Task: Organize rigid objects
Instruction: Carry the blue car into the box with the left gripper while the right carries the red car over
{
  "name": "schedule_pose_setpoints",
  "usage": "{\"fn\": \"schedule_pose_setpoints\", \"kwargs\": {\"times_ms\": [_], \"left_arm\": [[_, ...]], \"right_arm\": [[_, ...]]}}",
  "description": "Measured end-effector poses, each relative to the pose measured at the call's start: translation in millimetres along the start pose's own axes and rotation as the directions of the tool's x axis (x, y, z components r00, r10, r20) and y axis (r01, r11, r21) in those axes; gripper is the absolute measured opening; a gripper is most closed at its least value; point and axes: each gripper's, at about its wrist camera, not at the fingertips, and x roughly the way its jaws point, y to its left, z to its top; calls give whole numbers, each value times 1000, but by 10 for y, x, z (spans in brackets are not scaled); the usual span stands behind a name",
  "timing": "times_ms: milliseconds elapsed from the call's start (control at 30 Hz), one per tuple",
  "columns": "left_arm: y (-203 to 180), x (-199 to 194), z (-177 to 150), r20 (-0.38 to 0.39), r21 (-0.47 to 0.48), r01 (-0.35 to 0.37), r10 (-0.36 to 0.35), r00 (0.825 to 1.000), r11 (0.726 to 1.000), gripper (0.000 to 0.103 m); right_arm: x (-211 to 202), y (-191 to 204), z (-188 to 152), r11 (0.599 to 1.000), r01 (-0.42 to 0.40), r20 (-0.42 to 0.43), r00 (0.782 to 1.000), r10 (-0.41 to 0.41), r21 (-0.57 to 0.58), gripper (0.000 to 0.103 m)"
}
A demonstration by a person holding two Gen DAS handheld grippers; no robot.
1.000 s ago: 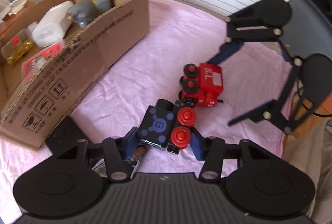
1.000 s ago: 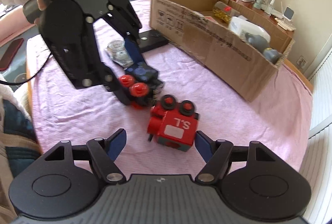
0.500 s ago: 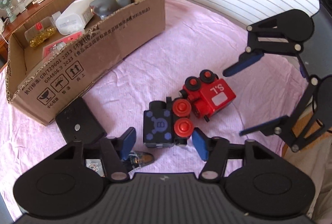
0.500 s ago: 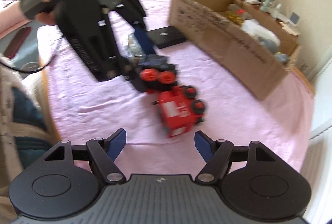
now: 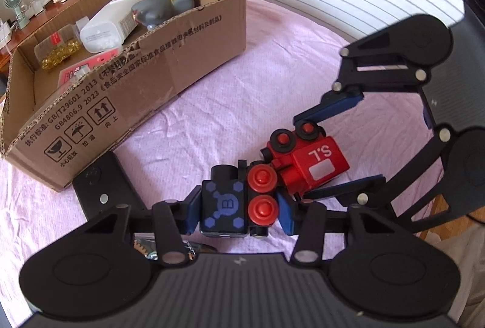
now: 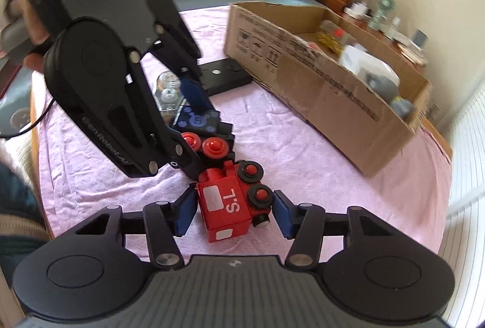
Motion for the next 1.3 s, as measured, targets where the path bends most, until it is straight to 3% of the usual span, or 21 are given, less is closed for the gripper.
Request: {"fn": "schedule_pose_setpoints", "kwargs": {"times_ms": [200,300,500,867,1300], "left_arm": [[-83,-13,-42,13,-64,-55,56,998,996,49],[-41,-17,-51,13,-125,-69,71,997,990,49],[9,-42,-84,5,-152,-94,96,995,984,49],[45,-24,-67,-5,-163,-102,102,995,981,52],[78,-74,-60,-25,-141,-80,77,997,987,48]], "right_arm": [[-27,109,-44,981,84,-13,996,-83,178,58],[-32,146,-64,961,132,-20,991,-131,243,58],[-56,67,-104,910,203,-73,979,-190,360,59],[-43,-92,-158,958,77,-21,997,-74,278,59],[-93,-95,-84,964,94,-30,996,-90,248,54]]}}
